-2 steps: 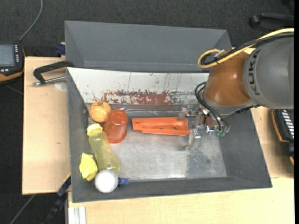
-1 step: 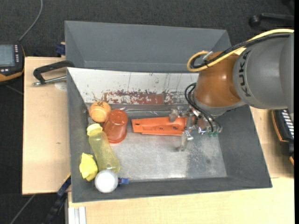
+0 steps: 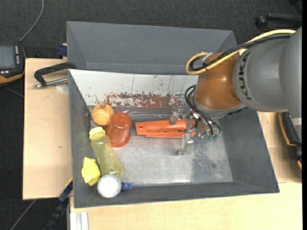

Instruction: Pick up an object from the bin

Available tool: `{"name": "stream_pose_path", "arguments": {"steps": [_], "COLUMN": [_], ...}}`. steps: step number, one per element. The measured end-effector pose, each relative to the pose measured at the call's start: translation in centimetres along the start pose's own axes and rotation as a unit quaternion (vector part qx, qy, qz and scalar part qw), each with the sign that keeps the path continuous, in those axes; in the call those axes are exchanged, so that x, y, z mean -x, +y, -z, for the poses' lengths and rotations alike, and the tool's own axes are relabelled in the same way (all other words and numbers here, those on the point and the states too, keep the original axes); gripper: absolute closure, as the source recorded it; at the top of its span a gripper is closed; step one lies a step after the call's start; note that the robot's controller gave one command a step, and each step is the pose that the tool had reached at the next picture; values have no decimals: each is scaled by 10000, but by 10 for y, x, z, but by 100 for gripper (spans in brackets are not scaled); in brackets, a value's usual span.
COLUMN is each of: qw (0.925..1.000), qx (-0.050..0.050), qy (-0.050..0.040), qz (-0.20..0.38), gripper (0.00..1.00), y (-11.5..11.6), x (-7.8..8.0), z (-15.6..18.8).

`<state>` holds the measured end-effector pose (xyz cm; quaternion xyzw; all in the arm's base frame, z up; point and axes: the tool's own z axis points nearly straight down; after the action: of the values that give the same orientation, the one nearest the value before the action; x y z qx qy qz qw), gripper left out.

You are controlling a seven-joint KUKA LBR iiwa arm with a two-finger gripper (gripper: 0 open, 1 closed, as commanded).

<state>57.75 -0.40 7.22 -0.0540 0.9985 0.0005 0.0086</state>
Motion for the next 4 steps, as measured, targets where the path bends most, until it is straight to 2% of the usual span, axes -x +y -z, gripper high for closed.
{"name": "stream_pose_path", "arguments": {"steps": [1, 2, 3, 4], "qw": [9974, 9974, 9975, 9973], "qx": [8, 7, 14, 2], "qy": [-27, -27, -4, -81], "qz": [725, 726, 704, 729], "gripper": [100, 100, 100, 100], "y": [15, 15, 16, 17], "x": [14, 14, 12, 20], "z": [-1, -1, 48, 59]}}
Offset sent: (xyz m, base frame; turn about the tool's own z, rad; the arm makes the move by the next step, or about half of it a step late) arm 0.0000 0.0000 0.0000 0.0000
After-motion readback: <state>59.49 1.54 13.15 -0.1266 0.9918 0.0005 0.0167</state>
